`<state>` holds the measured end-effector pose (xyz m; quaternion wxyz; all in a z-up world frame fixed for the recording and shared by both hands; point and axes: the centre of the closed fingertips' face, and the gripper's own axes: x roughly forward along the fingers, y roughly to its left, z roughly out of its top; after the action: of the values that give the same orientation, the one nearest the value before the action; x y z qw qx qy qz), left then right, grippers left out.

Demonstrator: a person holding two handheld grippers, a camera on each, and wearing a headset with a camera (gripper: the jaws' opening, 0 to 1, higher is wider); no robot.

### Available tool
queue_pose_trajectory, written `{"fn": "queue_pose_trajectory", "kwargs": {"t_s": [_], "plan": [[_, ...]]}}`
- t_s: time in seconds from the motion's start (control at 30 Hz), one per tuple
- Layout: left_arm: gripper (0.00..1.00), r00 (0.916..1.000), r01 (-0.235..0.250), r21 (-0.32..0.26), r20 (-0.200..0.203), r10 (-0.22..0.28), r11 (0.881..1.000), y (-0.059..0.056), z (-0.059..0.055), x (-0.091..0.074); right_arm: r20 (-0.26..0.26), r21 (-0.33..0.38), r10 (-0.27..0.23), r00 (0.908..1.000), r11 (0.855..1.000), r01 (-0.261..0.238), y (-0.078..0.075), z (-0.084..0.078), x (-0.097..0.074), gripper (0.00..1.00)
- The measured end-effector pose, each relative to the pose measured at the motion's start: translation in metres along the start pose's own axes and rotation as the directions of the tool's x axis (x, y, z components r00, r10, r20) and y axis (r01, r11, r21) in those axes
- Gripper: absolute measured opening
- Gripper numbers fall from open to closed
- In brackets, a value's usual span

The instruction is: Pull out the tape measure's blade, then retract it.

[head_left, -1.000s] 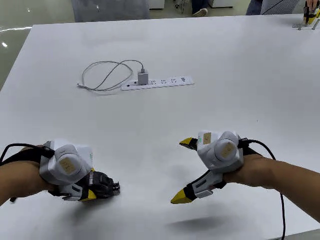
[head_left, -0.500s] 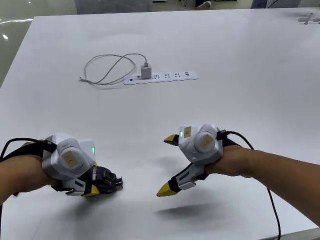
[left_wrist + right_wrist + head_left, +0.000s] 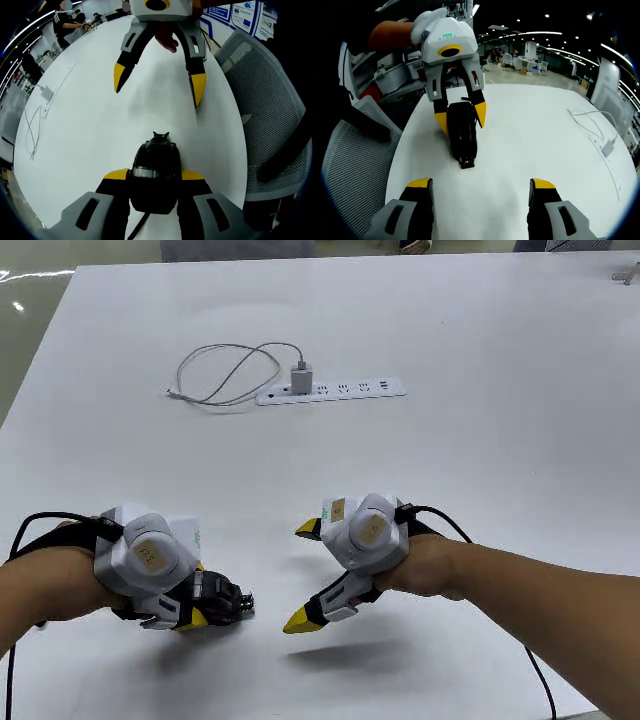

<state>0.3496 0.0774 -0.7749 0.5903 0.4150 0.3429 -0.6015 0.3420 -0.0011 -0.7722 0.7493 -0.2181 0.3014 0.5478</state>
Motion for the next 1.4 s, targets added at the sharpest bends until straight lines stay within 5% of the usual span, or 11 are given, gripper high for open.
{"fn": "queue_pose_trajectory", "kwargs": {"t_s": [0.23,1.0,1.4], "plan": [[0.31,1.0,0.002,-0.006,0.002,-0.002,1.0,-0.001,0.0,0.0,-0.04,-0.026,0.029,0.9988,0.999,-0.031,0.005,-0.001,0.016,0.64],[0.32,0.9999,0.001,-0.016,0.01,-0.001,1.0,0.0,0.0,-0.001,-0.044,-0.075,0.075,0.9962,0.994,-0.078,0.02,0.017,0.05,0.29],[0.32,0.9999,0.002,-0.016,0.015,-0.002,1.0,-0.001,0.0,0.0,-0.09,-0.135,0.096,0.9913,0.985,-0.108,0.025,0.009,0.059,0.15]]}}
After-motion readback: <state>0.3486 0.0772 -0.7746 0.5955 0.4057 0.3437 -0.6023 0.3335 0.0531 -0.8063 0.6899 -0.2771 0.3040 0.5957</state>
